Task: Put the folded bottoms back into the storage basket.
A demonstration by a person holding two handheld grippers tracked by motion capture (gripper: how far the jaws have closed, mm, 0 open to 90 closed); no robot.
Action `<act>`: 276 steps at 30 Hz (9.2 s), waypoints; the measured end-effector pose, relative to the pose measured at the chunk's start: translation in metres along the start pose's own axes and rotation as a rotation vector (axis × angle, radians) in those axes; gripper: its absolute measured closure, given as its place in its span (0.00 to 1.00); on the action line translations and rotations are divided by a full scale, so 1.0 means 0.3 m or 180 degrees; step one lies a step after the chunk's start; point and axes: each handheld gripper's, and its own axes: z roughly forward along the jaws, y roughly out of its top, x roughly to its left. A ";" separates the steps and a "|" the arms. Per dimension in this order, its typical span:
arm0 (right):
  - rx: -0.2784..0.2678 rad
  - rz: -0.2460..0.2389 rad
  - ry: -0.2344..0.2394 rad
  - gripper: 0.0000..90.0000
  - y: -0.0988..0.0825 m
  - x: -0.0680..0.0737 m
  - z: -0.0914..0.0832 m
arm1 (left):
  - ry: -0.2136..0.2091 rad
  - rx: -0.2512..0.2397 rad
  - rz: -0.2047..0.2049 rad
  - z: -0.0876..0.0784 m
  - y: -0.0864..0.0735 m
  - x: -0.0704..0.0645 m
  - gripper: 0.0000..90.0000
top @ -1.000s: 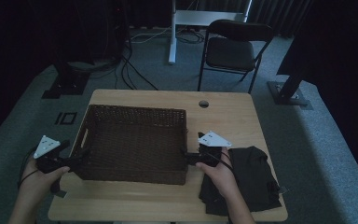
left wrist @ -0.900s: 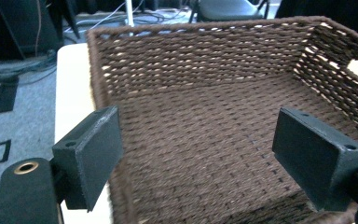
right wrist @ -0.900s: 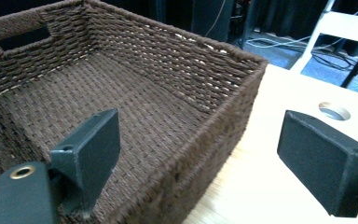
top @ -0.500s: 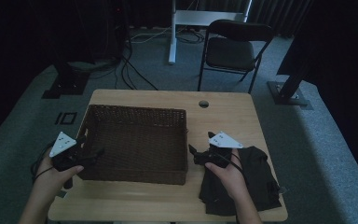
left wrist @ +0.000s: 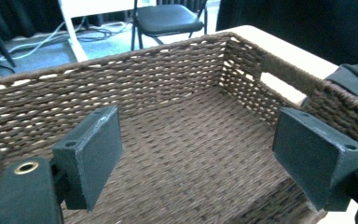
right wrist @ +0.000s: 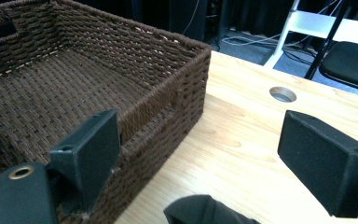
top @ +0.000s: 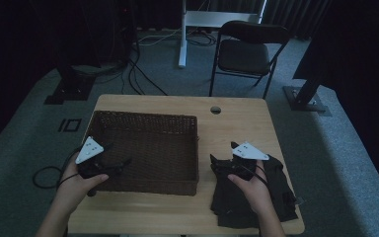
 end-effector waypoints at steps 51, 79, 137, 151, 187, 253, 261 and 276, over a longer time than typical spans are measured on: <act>0.0018 0.0251 -0.0420 0.14 -0.141 -0.204 -0.221 | -0.0992 -0.0052 0.0418 0.313 0.127 -0.430 0.18; 0.0102 0.0391 -0.0580 0.14 -0.256 -0.289 -0.294 | -0.1568 0.0108 0.0585 0.489 0.087 -0.721 0.18; 0.0802 0.0820 -0.0639 0.13 -0.522 -0.432 -0.231 | -0.0914 0.0714 0.0277 0.711 -0.203 -0.889 0.11; 0.0706 0.1171 -0.0350 0.43 -0.543 -0.433 -0.233 | -0.1043 0.0827 0.0279 0.748 -0.189 -0.895 0.20; 0.0402 0.1274 -0.0307 0.75 -0.346 -0.384 -0.334 | -0.1183 0.0618 0.0499 0.645 0.048 -0.880 0.81; -0.0224 0.1020 0.0214 0.75 0.258 -0.151 -0.105 | -0.0856 0.0140 0.0322 0.313 0.393 -0.355 0.80; -0.0213 0.1009 0.0319 0.75 0.289 -0.075 -0.015 | -0.0722 0.0165 0.0255 0.273 0.364 -0.261 0.80; -0.0220 0.0992 0.0519 0.75 0.331 0.074 0.155 | -0.0516 0.0213 0.0200 0.178 0.298 -0.075 0.80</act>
